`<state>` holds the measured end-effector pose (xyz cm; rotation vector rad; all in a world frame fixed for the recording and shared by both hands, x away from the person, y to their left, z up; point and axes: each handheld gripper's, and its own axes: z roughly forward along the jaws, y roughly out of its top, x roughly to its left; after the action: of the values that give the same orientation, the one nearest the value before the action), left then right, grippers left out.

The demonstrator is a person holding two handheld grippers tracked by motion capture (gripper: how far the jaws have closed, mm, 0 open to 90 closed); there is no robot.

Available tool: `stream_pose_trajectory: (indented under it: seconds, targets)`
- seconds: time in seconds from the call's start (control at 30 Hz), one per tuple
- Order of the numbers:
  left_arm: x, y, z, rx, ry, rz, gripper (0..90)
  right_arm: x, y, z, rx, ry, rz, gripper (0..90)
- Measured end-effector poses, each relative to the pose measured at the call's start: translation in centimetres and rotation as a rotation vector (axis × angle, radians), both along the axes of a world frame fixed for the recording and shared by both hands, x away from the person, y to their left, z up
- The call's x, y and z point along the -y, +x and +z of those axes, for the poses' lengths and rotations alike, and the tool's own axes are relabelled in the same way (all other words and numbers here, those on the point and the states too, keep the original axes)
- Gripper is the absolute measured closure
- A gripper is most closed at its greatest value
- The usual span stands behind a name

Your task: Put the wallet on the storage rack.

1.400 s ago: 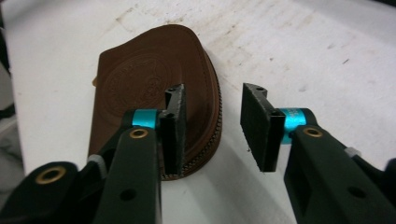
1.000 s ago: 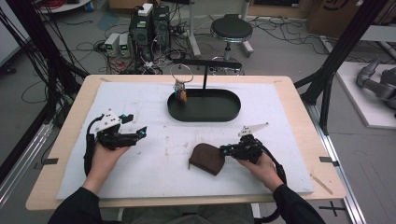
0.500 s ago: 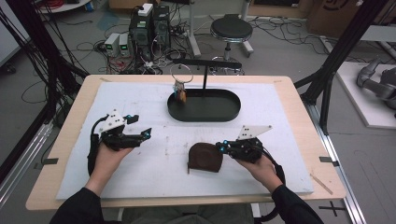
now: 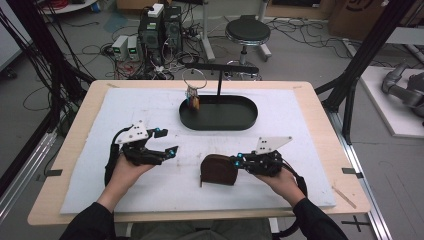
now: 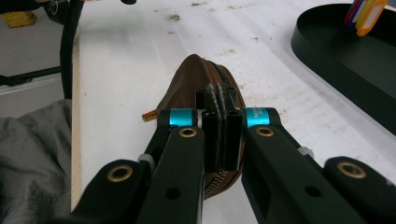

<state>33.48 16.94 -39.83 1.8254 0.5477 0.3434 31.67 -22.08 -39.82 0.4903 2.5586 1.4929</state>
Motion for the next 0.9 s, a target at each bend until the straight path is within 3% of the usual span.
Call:
stream_pose_trajectory:
  seconds: [0.37, 0.9]
  targets:
    - [3.6, 0.0, -0.7, -0.047, 0.014, -0.155, 25.9, 0.0, -0.3, 0.0, 0.009, -0.006, 0.037, 90.0]
    - [7.8, 0.7, -2.9, -0.148, 0.067, -0.321, 30.6, 0.1, -0.6, 0.1, 0.012, -0.011, 0.083, 90.0]
